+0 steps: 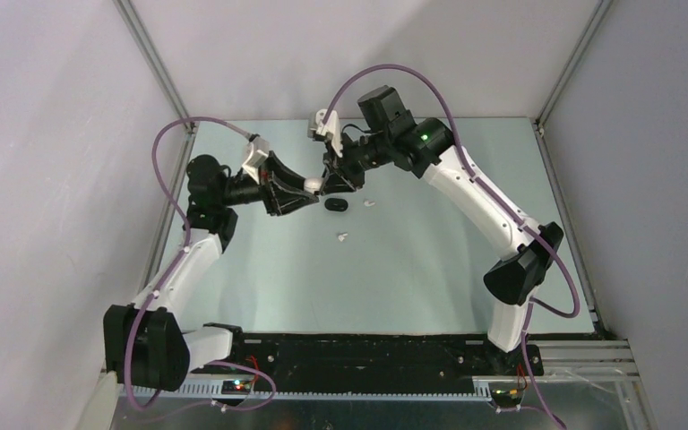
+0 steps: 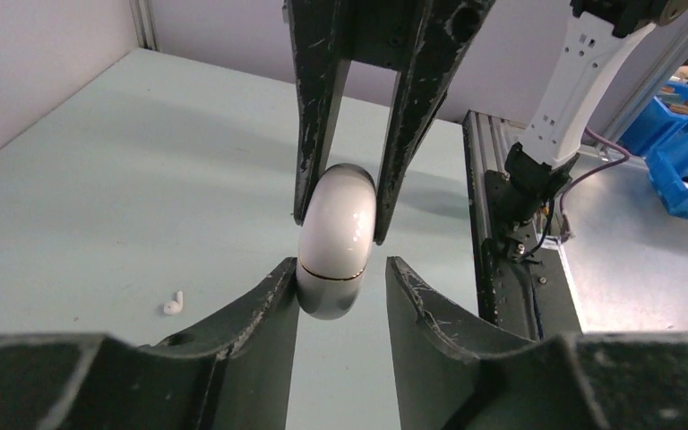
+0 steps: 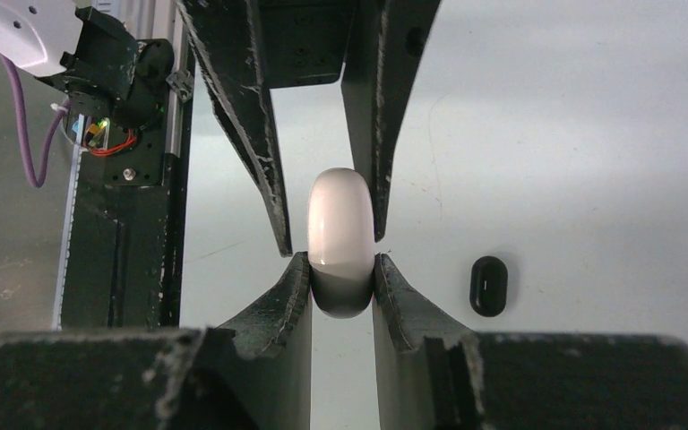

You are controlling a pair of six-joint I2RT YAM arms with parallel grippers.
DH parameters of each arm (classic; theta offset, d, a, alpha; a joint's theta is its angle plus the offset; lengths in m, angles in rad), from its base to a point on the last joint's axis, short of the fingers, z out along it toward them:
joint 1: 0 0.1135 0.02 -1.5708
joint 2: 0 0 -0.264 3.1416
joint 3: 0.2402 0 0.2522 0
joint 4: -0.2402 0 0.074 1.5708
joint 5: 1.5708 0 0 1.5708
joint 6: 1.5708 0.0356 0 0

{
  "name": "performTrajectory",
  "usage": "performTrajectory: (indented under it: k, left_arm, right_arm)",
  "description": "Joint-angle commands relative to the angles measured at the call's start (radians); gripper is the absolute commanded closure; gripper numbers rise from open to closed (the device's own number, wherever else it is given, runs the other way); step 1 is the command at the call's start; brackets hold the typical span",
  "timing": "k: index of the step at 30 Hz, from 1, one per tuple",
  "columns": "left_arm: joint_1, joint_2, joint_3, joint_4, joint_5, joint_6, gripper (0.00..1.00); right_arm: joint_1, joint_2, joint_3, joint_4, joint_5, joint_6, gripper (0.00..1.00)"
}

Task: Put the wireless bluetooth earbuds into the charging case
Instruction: Pass from the right arm to the left

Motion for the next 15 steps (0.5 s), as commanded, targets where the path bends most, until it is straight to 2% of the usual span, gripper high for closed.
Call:
performTrajectory:
  k: [1,7,15]
  left_arm:
    - [0.006,-0.003,0.021,0.147,-0.007,-0.113,0.56]
    - [0.007,0.010,0.030,0.148,0.005,-0.121,0.61]
    - [0.005,0.048,0.032,0.178,0.038,-0.159,0.86]
  right_arm:
    - [-0.013,0.009,0.017,0.043,-0.022,0.021,1.00]
    - [-0.014,0.015,0.022,0.045,-0.028,0.024,1.00]
    - [-0.013,0.018,0.028,0.049,-0.026,0.033,1.00]
